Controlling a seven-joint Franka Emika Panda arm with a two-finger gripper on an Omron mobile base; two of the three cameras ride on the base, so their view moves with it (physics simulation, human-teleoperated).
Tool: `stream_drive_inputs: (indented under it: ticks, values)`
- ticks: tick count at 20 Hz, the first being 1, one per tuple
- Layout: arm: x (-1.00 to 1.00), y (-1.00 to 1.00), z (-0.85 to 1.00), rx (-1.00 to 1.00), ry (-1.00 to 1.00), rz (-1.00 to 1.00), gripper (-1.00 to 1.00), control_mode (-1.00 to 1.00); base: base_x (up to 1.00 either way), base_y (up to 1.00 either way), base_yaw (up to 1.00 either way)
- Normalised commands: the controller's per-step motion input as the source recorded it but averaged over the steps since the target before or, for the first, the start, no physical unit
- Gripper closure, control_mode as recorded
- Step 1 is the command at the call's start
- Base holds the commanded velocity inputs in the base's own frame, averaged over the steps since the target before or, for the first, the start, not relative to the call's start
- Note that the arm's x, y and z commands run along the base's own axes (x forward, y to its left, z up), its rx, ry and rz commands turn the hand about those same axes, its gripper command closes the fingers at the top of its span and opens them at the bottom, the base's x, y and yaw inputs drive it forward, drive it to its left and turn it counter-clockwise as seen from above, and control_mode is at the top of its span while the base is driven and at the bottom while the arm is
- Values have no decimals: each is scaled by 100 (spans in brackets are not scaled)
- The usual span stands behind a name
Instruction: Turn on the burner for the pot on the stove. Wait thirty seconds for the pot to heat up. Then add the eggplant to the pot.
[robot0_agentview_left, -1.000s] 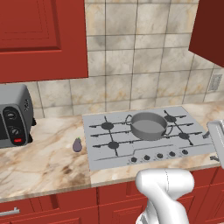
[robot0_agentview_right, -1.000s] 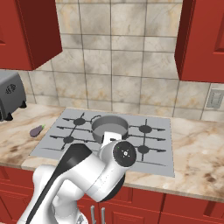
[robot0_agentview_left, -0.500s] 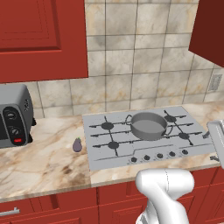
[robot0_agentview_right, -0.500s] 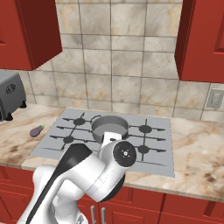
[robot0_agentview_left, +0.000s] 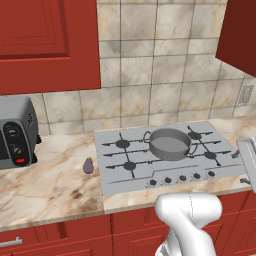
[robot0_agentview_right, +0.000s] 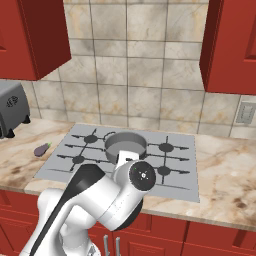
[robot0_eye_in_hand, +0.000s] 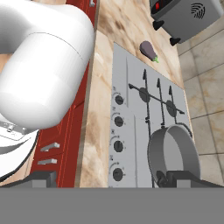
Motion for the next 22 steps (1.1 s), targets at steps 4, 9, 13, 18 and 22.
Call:
stream_drive_inputs:
  ticks: [4,9,13,18,22]
  values:
    - [0,0,0,0,0,0,-100,-100,0,0,0]
    - [0,0,0,0,0,0,-100,-100,0,0,0]
    - [0,0,0,0,0,0,-100,-100,0,0,0]
    - [0,0,0,0,0,0,-100,-100,0,0,0]
    - [0,0,0,0,0,0,-100,-100,0,0,0]
